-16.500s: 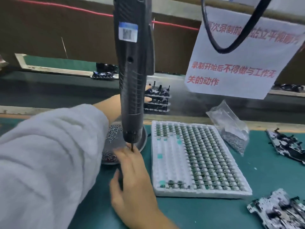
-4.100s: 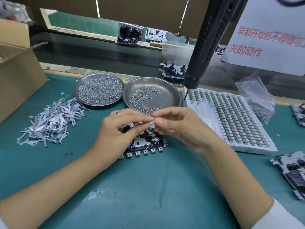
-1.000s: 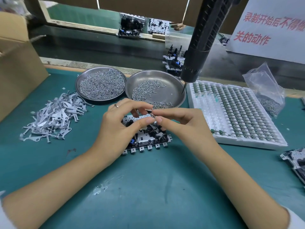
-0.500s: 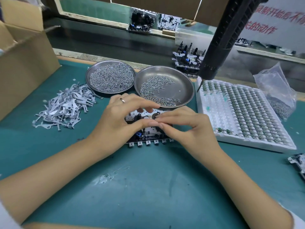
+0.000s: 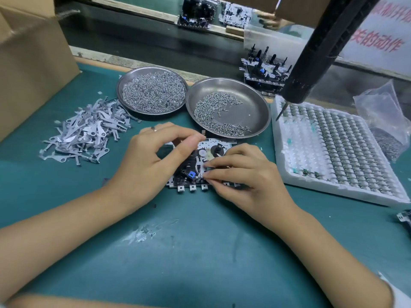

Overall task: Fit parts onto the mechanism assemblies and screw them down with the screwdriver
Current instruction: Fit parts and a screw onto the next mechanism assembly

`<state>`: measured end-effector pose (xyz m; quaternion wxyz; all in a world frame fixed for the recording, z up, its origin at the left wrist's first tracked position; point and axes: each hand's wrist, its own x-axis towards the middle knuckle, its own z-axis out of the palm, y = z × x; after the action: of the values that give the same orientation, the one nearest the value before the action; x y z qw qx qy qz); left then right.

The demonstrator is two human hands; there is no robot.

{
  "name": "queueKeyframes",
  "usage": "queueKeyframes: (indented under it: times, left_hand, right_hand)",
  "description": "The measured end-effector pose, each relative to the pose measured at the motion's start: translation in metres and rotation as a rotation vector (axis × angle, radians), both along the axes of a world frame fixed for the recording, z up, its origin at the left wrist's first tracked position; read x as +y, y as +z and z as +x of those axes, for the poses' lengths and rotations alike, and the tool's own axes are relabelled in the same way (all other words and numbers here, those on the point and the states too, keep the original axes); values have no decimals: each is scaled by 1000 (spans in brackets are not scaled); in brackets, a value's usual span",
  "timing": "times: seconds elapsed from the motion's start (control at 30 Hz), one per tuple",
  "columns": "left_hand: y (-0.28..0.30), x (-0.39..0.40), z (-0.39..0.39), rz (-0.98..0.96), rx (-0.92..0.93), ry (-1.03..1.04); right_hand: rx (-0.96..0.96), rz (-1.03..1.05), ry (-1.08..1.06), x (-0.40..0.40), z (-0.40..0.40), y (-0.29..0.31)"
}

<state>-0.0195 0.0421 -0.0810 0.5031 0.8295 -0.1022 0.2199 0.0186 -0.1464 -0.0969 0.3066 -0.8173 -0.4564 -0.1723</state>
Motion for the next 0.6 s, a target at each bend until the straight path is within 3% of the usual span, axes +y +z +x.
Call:
queueKeyframes:
  times: [0.17, 0.3, 0.6]
  left_hand:
    - [-3, 0, -4, 253, -10, -83]
    - [-9, -2, -7, 448, -8, -106]
    - [-12, -3, -5, 444, -19, -93]
  right_hand:
    - [41, -16, 30, -1, 0, 2]
    - [269, 52, -5, -1, -3, 7]
    - [421, 106, -16, -1, -5, 12]
